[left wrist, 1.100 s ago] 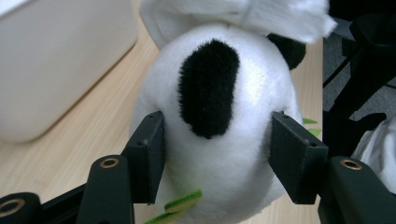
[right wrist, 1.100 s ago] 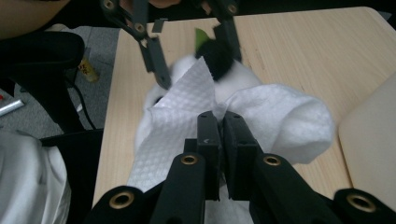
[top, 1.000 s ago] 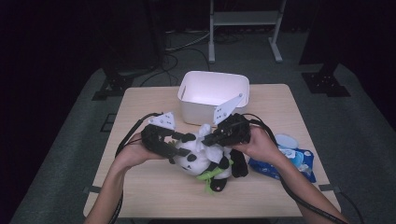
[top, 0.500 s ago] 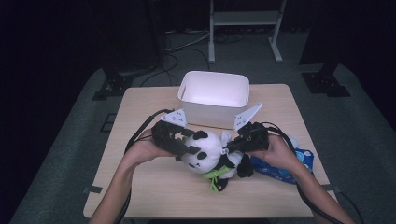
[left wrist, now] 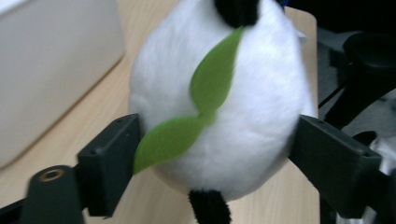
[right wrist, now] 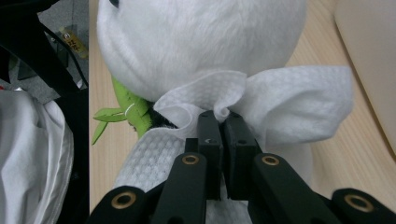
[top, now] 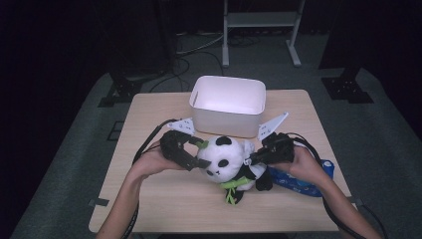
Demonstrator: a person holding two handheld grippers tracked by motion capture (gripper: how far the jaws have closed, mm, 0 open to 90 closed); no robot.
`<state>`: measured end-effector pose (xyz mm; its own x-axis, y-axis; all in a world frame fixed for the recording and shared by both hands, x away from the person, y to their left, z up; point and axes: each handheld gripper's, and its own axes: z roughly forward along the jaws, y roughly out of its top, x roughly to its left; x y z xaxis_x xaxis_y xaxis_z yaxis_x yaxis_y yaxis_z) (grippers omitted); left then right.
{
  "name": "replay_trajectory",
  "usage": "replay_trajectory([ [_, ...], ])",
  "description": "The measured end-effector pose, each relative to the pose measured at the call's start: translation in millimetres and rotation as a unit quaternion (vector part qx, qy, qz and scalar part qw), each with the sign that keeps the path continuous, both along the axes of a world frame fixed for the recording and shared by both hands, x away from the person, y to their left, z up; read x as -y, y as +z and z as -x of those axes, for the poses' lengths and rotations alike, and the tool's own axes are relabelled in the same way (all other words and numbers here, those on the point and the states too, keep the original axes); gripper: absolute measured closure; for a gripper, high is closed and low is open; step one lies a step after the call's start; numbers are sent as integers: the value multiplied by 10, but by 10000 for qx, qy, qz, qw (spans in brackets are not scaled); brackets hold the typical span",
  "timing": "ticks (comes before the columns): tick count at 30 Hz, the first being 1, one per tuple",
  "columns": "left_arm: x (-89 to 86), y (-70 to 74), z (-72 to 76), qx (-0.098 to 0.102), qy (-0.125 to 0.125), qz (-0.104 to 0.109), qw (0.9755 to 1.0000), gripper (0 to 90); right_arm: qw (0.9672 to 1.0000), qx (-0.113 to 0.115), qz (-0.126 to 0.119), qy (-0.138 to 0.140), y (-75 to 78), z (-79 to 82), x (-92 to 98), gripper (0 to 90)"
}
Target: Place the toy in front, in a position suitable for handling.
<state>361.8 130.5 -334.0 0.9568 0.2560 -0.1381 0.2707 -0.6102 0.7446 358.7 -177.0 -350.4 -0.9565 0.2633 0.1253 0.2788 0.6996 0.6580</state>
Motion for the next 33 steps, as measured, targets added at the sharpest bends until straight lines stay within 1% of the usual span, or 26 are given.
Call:
replay_trajectory([
  [1, 5, -37, -22, -139, -62, 38, 9999, 110, 10000, 2, 5, 28, -2, -2, 7, 861],
  [2, 10, -68, -34, -205, -123, 36, 9997, 98, 10000, -46, 19, 23, -1, 5, 14, 862],
  [3, 18, -90, -36, -250, -136, 48, 9996, 89, 10000, -48, 45, 17, 0, 9, 21, 861],
  [4, 27, -119, -45, -299, -213, 27, 9993, 90, 10000, -33, 53, 34, 1, 8, 29, 861],
  [5, 35, -134, -48, -308, -222, 35, 9993, 94, 10000, -47, 49, 18, 0, 12, 39, 861],
  [7, 41, -131, -38, -264, -275, 159, 9991, 162, 10000, -53, 14, 13, -9, 10, 54, 861],
  [8, 38, -117, -36, -223, -312, 147, 9992, 205, 10000, -56, -19, 18, -12, 5, 60, 861],
  [9, 39, -105, -30, -203, -310, 176, 9992, 228, 10000, -69, -58, 15, -13, 5, 65, 861],
  [11, 38, -70, -26, -167, -311, 169, 9992, 252, 9998, -103, -171, 0, -22, 0, 76, 862],
  [12, 36, -50, -22, -140, -322, 174, 9992, 258, 9997, -87, -213, 10, -28, -8, 80, 862],
  [14, 22, 2, -10, -58, -302, 196, 9993, 260, 9995, -130, -288, 9, -39, -11, 67, 862],
  [17, -15, 96, 17, 91, -287, 239, 9993, 269, 9992, -155, -368, 64, -69, -20, 8, 862],
  [20, -55, 173, 50, 227, -274, 139, 9993, 272, 9988, -217, -408, 156, -109, -27, -86, 862],
  [22, -74, 188, 58, 241, -275, 82, 9993, 272, 9987, -220, -409, 185, -110, -28, -123, 862],
  [25, -75, 171, 66, 244, -275, 112, 9993, 272, 9988, -152, -444, 114, -51, -36, -80, 862],
  [27, -60, 162, 78, 278, -302, 148, 9990, 272, 9987, -57, -506, 21, 22, -34, -4, 861],
  [29, -26, 159, 94, 306, -307, 172, 9989, 272, 9983, 22, -583, -72, 133, -19, 77, 862],
  [32, 17, 163, 109, 337, -321, 164, 9988, 272, 9973, 179, -706, -72, 310, 20, 120, 861],
  [33, 30, 165, 111, 343, -325, 151, 9988, 272, 9972, 236, -713, -46, 348, 28, 119, 861],
])
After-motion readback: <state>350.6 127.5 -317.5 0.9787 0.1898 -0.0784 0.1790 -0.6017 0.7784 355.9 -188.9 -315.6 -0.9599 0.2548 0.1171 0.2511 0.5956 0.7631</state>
